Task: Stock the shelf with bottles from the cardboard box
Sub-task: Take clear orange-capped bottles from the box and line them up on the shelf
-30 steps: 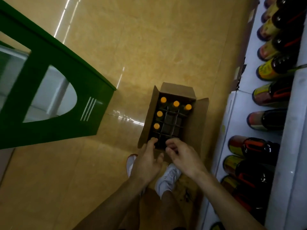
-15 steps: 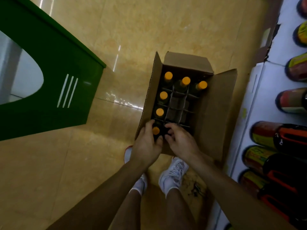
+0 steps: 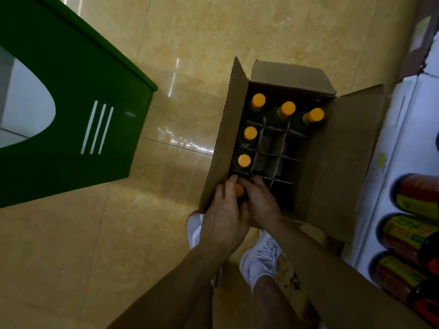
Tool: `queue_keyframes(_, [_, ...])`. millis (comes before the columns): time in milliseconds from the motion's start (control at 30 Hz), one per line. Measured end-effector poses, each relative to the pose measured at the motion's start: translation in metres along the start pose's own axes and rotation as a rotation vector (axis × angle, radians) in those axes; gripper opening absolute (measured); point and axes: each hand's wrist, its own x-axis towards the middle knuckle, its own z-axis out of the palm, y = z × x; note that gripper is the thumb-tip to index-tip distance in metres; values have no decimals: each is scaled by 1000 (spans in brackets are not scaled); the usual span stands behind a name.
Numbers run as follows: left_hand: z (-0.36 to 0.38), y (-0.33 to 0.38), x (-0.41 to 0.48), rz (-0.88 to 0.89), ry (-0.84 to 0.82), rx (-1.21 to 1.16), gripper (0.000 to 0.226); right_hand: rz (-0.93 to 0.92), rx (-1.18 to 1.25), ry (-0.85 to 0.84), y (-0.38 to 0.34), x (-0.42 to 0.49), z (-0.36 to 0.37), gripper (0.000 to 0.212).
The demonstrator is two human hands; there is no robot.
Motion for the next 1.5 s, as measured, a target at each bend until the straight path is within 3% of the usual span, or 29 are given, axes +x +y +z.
queue_keyframes(300, [-12, 4, 5, 22, -73, 40, 77, -149, -12, 87, 7, -20, -23, 43])
queue_keyframes(533, [-39, 18, -2, 58, -221, 78, 79, -252, 182, 150, -18, -80, -67, 40])
queue_keyframes(700, [-76, 47, -31, 117, -211, -6, 76, -276, 276, 208, -57, -136, -101, 43])
queue_keyframes(1033, [-163, 153, -117, 273, -191, -162, 74, -375, 312, 398, -157, -253, -203, 41])
queue_keyframes(1167, [-204, 202, -149, 370, -183, -142, 71, -424, 280, 489, -197, -306, -249, 21])
queue_keyframes(1267, [-237, 244, -176, 440, -172, -144, 76, -454, 253, 569, -230, -350, -289, 26])
queue_keyframes(1500, [-309, 341, -241, 645, -101, -119, 62, -490, 130, 823, -301, -459, -372, 40])
